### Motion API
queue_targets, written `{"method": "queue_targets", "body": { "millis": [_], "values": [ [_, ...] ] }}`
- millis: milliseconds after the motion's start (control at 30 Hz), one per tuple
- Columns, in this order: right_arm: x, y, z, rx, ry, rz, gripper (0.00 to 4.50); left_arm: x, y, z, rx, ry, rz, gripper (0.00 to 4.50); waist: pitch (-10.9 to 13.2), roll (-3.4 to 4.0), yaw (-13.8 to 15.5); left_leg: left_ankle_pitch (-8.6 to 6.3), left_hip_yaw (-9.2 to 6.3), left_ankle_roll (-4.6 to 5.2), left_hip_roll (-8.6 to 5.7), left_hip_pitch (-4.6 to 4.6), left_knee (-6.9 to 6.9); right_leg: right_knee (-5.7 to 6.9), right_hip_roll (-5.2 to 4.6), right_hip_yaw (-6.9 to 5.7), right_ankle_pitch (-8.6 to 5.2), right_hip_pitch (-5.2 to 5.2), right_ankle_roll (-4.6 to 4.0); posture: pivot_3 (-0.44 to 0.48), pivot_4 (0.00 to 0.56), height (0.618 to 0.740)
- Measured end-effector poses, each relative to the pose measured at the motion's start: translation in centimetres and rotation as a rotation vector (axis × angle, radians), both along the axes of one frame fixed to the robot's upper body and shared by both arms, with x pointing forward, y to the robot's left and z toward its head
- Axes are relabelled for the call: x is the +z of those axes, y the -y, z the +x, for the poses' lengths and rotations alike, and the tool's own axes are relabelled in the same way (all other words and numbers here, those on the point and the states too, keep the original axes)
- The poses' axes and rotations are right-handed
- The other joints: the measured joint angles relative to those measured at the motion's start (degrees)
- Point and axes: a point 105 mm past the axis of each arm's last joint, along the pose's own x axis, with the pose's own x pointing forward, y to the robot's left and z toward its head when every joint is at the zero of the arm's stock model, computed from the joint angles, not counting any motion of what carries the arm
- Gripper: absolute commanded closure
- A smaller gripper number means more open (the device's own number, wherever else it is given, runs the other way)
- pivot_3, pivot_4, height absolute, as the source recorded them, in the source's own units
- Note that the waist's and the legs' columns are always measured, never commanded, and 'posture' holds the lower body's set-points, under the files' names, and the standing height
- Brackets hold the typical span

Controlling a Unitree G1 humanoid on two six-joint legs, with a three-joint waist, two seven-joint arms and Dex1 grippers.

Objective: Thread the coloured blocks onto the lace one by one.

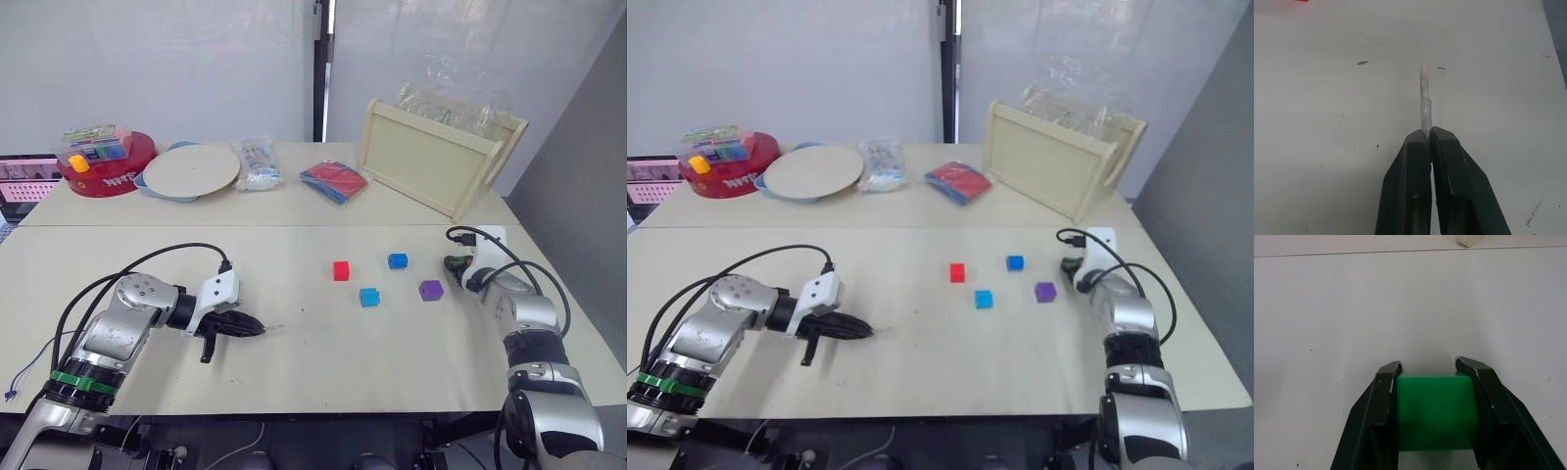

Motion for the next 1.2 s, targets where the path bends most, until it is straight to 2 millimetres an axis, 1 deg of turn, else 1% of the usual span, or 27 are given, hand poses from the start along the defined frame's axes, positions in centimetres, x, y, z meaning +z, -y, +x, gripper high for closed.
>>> {"method": "queue_targets", "body": {
  "millis": [100,200,233,300,333,400,433,500,567,633,667,700,733,800,833,933,1000,1067,1200],
  "values": [
    [0.8,-0.1,-0.4,0.008,0.049,0.006,3.26,0.0,0.0,0.0,0.002,0.003,0.001,4.50,0.03,0.04,0.05,0.00,0.00,0.00,0.00,-0.04,-0.01,0.00,0.00,0.00,0.00,-0.04,0.00,0.000,0.150,0.740],
    [3.2,-0.9,-1.9,0.048,0.129,0.011,3.26,0.1,-0.2,0.1,0.009,0.007,0.005,4.50,0.06,0.11,0.15,0.01,0.00,-0.01,0.00,-0.33,0.01,0.17,0.00,0.00,0.00,-0.35,0.00,0.000,0.150,0.740],
    [4.2,-1.7,-2.9,0.080,0.158,0.009,3.26,0.1,-0.3,0.1,0.011,0.007,0.005,4.50,0.05,0.14,0.17,0.01,-0.03,-0.01,0.01,-0.47,0.01,0.27,0.01,-0.01,0.00,-0.46,0.00,0.000,0.150,0.740],
    [5.7,-3.2,-4.2,0.133,0.193,0.016,3.26,0.1,-0.4,0.0,0.014,0.006,0.008,4.50,0.06,0.14,0.08,0.01,-0.01,-0.01,0.01,-0.48,0.04,0.32,0.01,0.00,0.00,-0.49,-0.01,0.000,0.150,0.740],
    [6.5,-3.9,-5.4,0.152,0.210,0.029,3.26,0.1,-0.3,0.0,0.012,0.007,0.007,4.50,0.06,0.15,0.10,0.01,-0.03,-0.01,0.02,-0.49,0.02,0.31,0.01,-0.01,0.00,-0.49,-0.01,0.000,0.150,0.740],
    [7.4,-5.6,-7.5,0.204,0.226,0.042,3.26,0.0,-0.5,0.0,0.018,0.004,0.009,4.50,0.06,0.15,0.14,0.01,-0.05,0.00,0.02,-0.48,0.02,0.28,0.02,-0.02,0.00,-0.50,-0.01,0.000,0.150,0.740],
    [7.7,-6.9,-8.9,0.244,0.229,0.053,3.26,0.0,-0.6,0.0,0.019,0.003,0.010,4.50,0.06,0.15,0.15,0.01,-0.05,0.00,0.02,-0.48,0.02,0.22,0.02,-0.02,0.00,-0.50,-0.01,0.000,0.150,0.740],
    [7.7,-9.2,-10.9,0.319,0.218,0.083,3.26,-0.1,-0.6,0.1,0.021,0.002,0.009,4.50,0.06,0.15,0.10,0.01,-0.04,-0.01,0.01,-0.48,0.02,0.20,0.02,-0.01,0.00,-0.50,-0.01,0.000,0.150,0.740],
    [7.0,-12.4,-13.3,0.408,0.191,0.135,3.26,-0.2,-0.8,0.1,0.026,-0.002,0.009,4.50,0.06,0.15,0.10,0.01,-0.07,0.00,0.06,-0.47,0.00,0.23,0.06,-0.03,0.00,-0.50,-0.01,0.000,0.150,0.740],
    [5.6,-17.3,-15.8,0.553,0.121,0.218,3.26,-0.3,-0.7,0.3,0.025,-0.004,0.007,4.50,0.07,0.16,-0.19,0.01,-0.06,-0.01,0.09,-0.47,0.00,0.29,0.09,0.00,0.00,-0.56,-0.01,0.000,0.150,0.740],
    [5.4,-19.0,-16.6,0.606,0.101,0.243,3.26,-0.3,-0.6,0.3,0.019,-0.003,0.007,4.50,0.07,0.16,-0.22,0.02,-0.06,-0.01,0.07,-0.47,0.02,0.29,0.08,0.00,0.00,-0.56,-0.02,0.000,0.150,0.740],
    [5.4,-20.2,-17.0,0.634,0.094,0.256,3.26,-0.2,-0.5,0.3,0.012,-0.003,0.009,4.50,0.07,0.15,-0.18,0.02,-0.05,-0.02,0.05,-0.46,0.04,0.30,0.06,0.00,0.01,-0.55,-0.02,0.000,0.150,0.740],
    [5.2,-20.9,-17.1,0.639,0.087,0.265,3.26,-0.2,-0.5,0.3,0.009,-0.005,0.010,4.50,0.06,0.14,-0.11,0.02,-0.06,-0.02,0.04,-0.45,0.06,0.29,0.06,-0.01,0.01,-0.53,-0.02,0.000,0.150,0.740],
    [4.4,-21.5,-16.6,0.627,0.054,0.264,3.26,-0.5,-0.6,0.3,0.008,-0.018,0.013,4.50,0.06,0.13,0.13,0.03,-0.06,-0.03,0.02,-0.45,0.06,0.29,0.05,-0.02,0.01,-0.53,-0.02,0.000,0.150,0.740],
    [3.6,-21.7,-16.3,0.621,0.025,0.248,3.26,-0.6,-0.6,0.3,0.008,-0.025,0.015,4.50,0.06,0.13,0.21,0.03,-0.06,-0.03,0.01,-0.45,0.06,0.27,0.05,-0.02,0.01,-0.53,-0.02,0.000,0.150,0.740],
    [0.2,-22.4,-15.7,0.626,-0.085,0.204,3.26,-0.7,-0.5,0.2,-0.001,-0.034,0.019,4.50,0.06,0.12,0.12,0.02,-0.06,-0.02,0.01,-0.46,0.04,0.24,0.05,-0.02,0.00,-0.56,-0.02,0.000,0.150,0.740],
    [-1.4,-22.9,-15.2,0.615,-0.122,0.186,3.26,-0.5,-0.4,0.3,-0.007,-0.028,0.019,4.50,0.07,0.12,0.02,0.02,-0.06,-0.02,0.02,-0.46,0.02,0.27,0.07,-0.02,0.01,-0.58,-0.02,0.000,0.150,0.740],
    [-2.5,-23.1,-14.7,0.597,-0.130,0.142,3.26,-0.4,-0.3,0.3,-0.013,-0.025,0.020,4.50,0.06,0.12,-0.21,0.02,-0.06,-0.02,0.03,-0.45,0.02,0.28,0.07,-0.02,0.01,-0.59,-0.02,0.000,0.150,0.740],
    [-2.6,-23.4,-14.3,0.583,-0.089,0.114,3.26,-0.4,-0.4,0.2,-0.015,-0.028,0.022,4.50,0.06,0.11,-0.22,0.03,-0.07,-0.03,0.07,-0.44,0.02,0.31,0.10,-0.03,0.01,-0.58,-0.02,0.000,0.150,0.740]
  ]
}}
